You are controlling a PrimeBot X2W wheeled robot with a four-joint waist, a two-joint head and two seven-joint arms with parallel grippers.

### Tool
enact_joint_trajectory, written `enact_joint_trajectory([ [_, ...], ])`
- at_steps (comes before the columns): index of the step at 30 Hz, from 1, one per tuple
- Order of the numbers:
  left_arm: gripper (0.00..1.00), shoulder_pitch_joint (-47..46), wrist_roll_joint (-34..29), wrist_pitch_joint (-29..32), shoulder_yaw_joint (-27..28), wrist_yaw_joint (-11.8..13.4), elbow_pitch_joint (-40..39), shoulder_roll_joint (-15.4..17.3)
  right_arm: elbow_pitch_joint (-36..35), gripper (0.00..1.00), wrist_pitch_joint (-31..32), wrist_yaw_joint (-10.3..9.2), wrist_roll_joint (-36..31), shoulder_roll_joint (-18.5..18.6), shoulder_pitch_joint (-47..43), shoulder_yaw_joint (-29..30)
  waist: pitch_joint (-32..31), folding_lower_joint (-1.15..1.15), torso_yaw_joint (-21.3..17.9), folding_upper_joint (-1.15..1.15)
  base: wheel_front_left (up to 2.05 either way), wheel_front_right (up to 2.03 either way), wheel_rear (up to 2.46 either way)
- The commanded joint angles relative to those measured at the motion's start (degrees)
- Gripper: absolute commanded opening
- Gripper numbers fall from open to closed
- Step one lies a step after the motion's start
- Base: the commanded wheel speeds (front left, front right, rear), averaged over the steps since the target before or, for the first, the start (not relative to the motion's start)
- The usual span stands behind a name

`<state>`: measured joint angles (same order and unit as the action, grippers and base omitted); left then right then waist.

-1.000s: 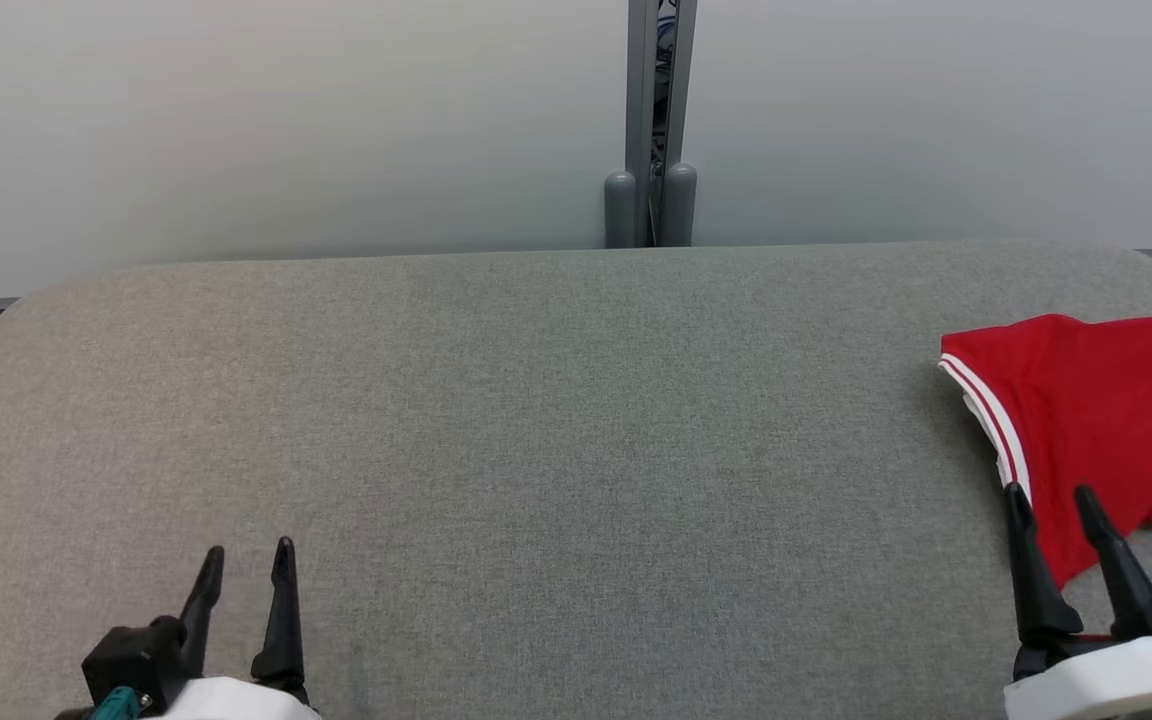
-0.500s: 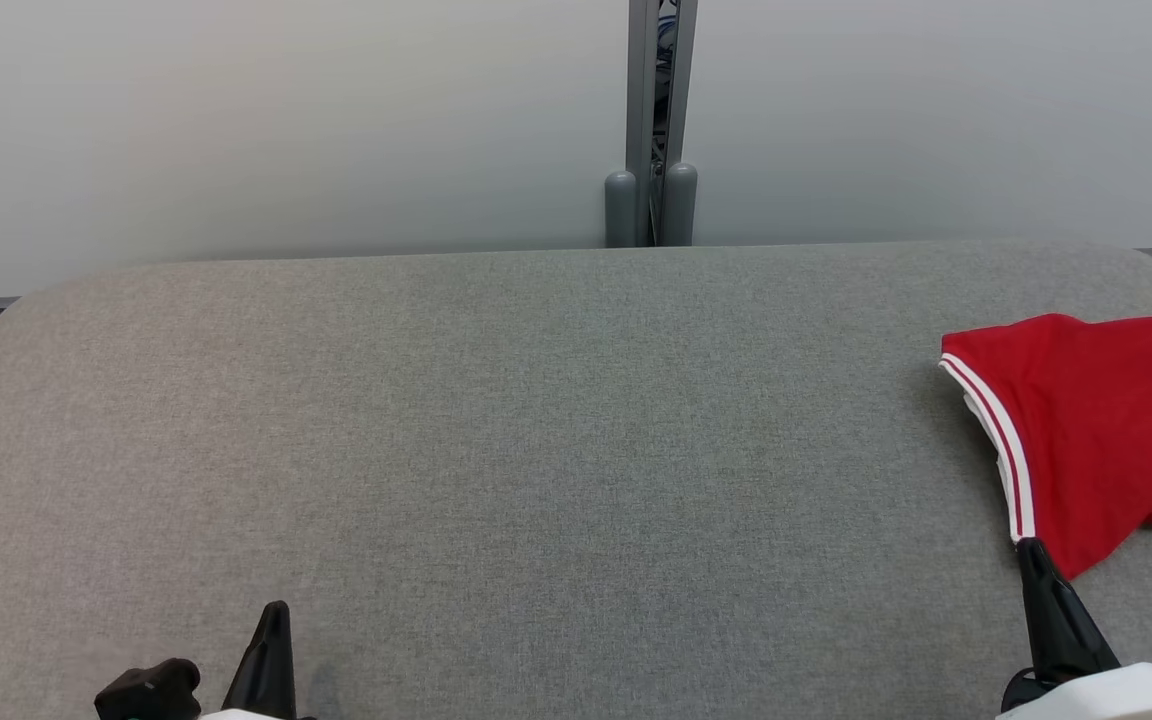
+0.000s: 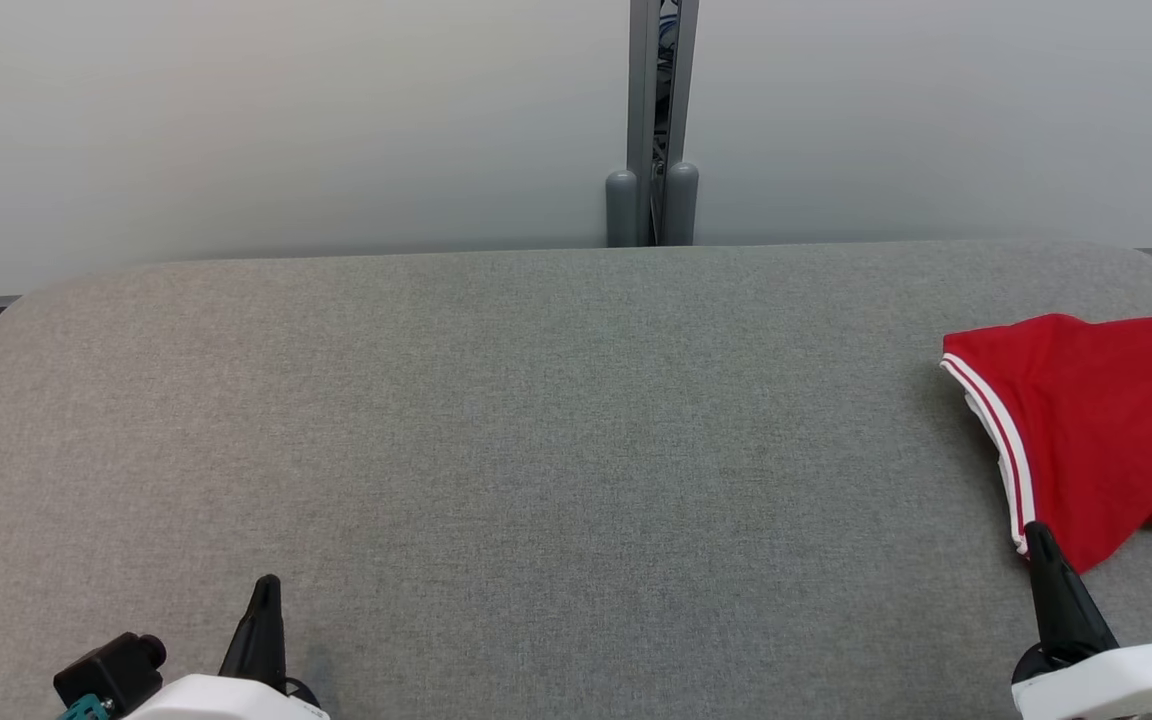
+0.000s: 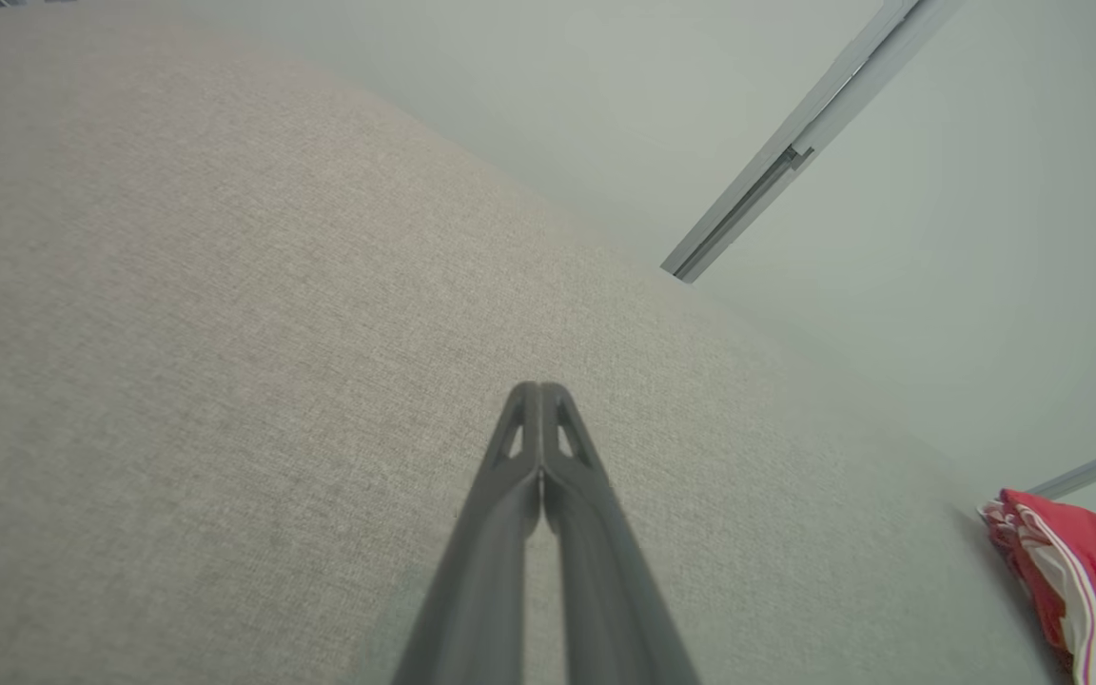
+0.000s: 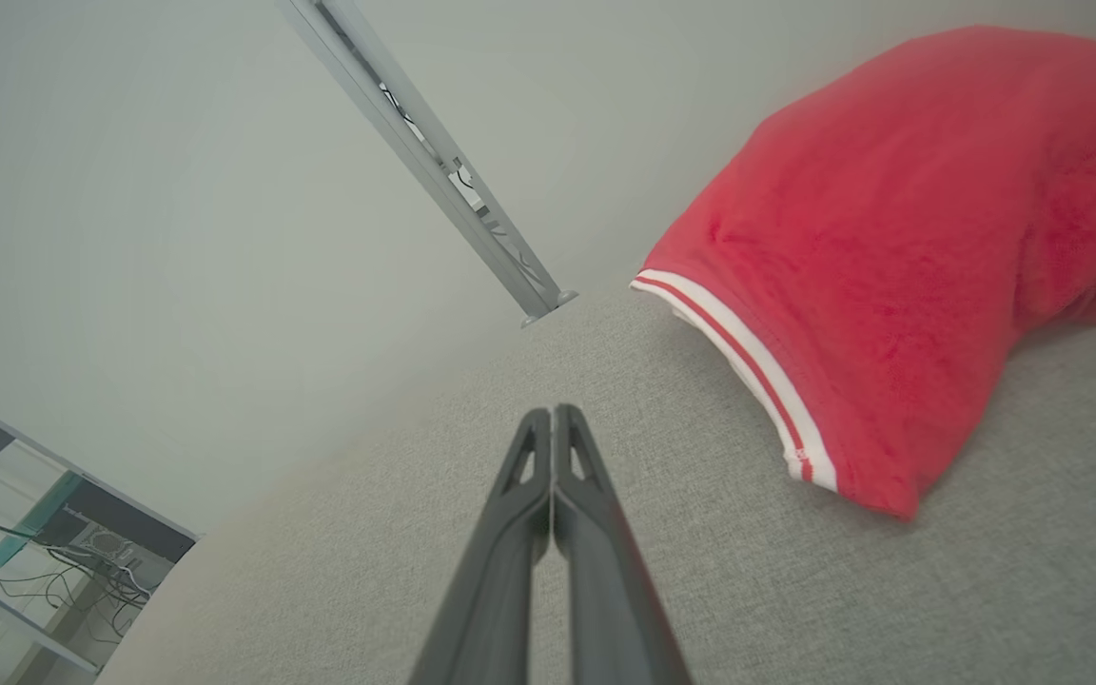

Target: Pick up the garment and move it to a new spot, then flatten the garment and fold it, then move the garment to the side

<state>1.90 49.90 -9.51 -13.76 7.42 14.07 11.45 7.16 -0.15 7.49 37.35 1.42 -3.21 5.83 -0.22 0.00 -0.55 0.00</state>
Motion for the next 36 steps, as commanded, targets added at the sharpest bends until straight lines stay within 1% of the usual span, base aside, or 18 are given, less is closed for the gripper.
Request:
enact_joint_trajectory([
  [1, 0.00, -1.88, 1.88, 0.43, 1.15, -0.94, -0.53, 0.07, -0.35, 0.00, 0.36, 0.00, 2.45, 0.67, 1.65, 0.39, 0.00, 0.00, 0.01, 0.00, 0.00, 0.00, 0.00],
  [36, 0.00, -5.51, 20.69, 6.36, 8.65, -7.45, -0.02, -3.75, 3.49, 0.00, 4.52, 0.00, 26.29, 1.14, 5.96, 1.97, 0.12, 0.00, 0.20, 0.00, 0.00, 0.00, 0.00],
])
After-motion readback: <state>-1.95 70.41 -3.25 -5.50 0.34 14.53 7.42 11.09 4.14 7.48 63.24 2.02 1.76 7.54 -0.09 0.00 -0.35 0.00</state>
